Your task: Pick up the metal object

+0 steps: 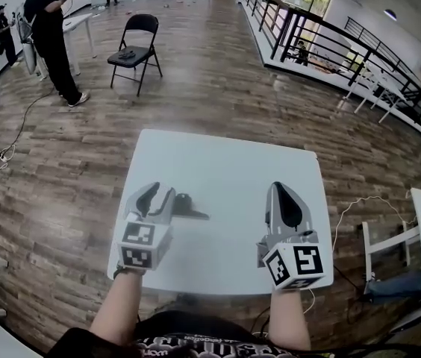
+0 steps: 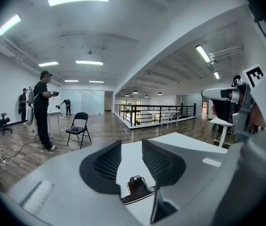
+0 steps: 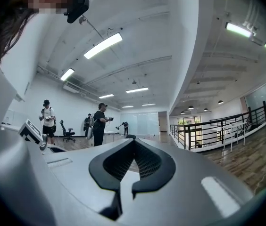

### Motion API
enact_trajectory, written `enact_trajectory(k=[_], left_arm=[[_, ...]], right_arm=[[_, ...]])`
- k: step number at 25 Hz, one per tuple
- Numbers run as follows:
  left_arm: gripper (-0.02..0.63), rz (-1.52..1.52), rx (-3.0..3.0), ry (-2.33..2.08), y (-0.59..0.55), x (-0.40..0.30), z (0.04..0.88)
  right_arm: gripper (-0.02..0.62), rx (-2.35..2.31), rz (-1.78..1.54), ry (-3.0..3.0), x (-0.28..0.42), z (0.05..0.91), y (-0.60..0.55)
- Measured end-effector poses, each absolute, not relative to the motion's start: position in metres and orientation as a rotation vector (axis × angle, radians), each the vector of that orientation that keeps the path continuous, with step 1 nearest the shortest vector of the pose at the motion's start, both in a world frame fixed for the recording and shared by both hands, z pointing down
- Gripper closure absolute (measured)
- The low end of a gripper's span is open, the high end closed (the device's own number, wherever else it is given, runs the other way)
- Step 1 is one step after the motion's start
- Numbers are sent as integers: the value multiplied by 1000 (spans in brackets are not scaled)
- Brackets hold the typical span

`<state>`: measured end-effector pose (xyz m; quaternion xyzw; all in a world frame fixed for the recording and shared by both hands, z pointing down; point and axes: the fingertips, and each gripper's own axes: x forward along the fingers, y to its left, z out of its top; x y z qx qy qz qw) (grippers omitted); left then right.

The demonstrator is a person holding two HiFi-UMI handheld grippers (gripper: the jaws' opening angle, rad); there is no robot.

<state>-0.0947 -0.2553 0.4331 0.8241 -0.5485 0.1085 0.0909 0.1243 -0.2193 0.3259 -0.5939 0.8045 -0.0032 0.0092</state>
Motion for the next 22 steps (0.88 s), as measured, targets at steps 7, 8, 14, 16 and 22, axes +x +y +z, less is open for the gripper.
enact_trajectory(k=[7, 8, 14, 16, 22], left_arm=[[228, 549, 2288, -1447, -276, -71, 513], [202, 585, 2258, -1418, -281, -67, 527], [185, 787, 2044, -1350, -306, -57, 601], [197, 842, 1949, -1319, -302, -57, 624], [224, 901, 1793, -1260, -294, -54, 650]], right_arm=[[584, -1873, -27, 2528, 123, 335, -228], [584, -1875, -30, 2530, 122, 337, -230], [584, -1888, -48, 2527, 122, 344, -234], [584, -1889, -48, 2530, 121, 344, -235], [584, -1903, -57, 2526, 122, 348, -235]])
